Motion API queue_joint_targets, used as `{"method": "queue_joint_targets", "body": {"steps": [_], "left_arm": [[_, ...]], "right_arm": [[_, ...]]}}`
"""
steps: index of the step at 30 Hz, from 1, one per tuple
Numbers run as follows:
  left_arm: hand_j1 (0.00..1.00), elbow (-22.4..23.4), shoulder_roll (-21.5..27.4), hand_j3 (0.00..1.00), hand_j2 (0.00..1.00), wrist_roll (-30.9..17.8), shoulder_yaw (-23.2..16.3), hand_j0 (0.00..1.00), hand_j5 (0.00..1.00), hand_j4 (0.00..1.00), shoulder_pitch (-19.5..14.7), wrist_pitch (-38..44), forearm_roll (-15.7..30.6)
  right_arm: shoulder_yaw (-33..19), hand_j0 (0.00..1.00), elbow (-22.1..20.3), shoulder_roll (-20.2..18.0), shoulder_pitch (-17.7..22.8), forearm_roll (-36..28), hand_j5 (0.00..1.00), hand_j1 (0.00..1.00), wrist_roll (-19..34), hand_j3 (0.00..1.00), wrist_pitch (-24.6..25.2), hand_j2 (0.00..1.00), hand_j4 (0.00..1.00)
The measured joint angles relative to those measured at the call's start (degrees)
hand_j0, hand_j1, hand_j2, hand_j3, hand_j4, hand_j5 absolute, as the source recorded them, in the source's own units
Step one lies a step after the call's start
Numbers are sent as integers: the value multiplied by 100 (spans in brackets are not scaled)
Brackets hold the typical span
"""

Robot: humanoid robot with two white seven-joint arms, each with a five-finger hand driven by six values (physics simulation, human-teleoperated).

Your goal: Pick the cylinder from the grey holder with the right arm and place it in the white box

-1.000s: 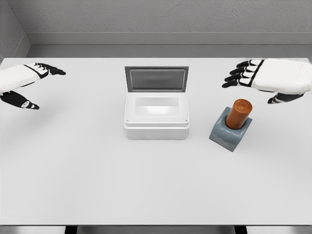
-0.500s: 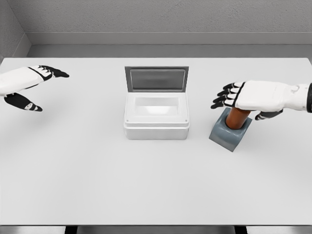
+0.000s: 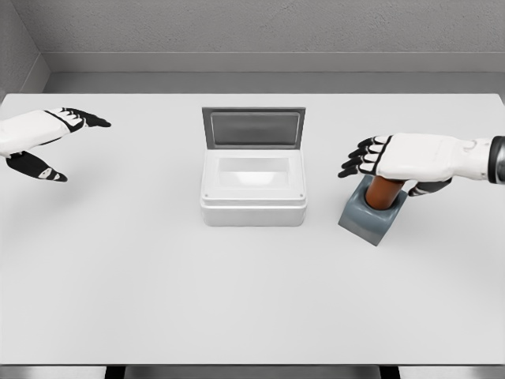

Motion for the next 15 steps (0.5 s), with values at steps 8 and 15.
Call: {"method": "queue_joint_targets", "body": {"steps": [8,15], "left_arm": [[100,5,-24,100,100,0,-27,100,100,100,0,0,-2],[100,-4,-38,100,100,0,-49,100,100,100,9,0,2]], "right_arm": [[2,29,-30,2,18,-34,29,29,-2,29,6,29,29],[-47,21,-9,-71,0,-13,21,21,-4,21,-2,21,21]]}}
